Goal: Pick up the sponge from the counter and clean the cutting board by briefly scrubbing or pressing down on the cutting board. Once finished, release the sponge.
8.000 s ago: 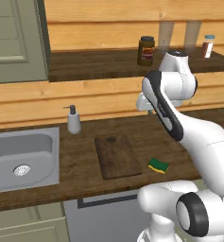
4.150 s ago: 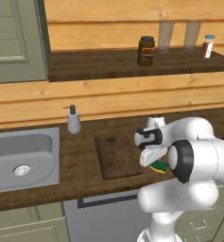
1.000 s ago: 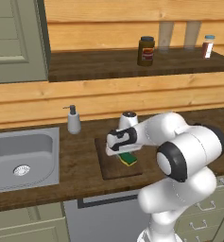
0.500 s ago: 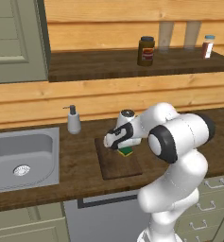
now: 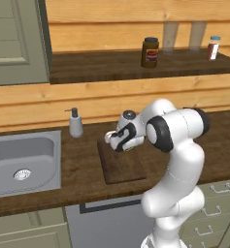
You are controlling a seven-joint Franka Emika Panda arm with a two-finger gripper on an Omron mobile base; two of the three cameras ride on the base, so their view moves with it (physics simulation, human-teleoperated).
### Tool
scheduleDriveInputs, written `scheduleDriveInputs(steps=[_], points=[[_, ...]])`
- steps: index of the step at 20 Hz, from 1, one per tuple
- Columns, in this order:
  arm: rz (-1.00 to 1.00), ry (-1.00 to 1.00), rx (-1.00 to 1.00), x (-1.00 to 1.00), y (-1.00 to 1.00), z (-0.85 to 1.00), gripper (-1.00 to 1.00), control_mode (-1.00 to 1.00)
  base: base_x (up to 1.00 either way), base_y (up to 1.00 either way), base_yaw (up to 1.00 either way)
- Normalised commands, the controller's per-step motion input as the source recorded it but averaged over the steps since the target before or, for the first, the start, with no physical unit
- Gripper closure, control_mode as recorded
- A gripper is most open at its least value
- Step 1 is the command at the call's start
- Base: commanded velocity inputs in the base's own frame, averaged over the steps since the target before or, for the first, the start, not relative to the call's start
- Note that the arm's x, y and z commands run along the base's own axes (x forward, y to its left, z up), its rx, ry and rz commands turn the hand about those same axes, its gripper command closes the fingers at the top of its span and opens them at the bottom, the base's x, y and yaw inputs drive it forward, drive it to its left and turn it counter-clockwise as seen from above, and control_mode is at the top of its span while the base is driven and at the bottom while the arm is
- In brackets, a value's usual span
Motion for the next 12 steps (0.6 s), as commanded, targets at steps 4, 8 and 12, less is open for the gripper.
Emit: scheduleDriveInputs(steps=[4,8,12], points=[[-0.03,-0.15,0.00,0.53,0.00,-0.01,1.00,-1.00,0.00,0.00,0.00],[-0.02,-0.15,0.00,0.58,0.02,0.00,1.00,-1.00,0.00,0.00,0.00],[-0.02,-0.11,0.00,0.42,0.09,0.00,1.00,-1.00,0.00,0.00,0.00]])
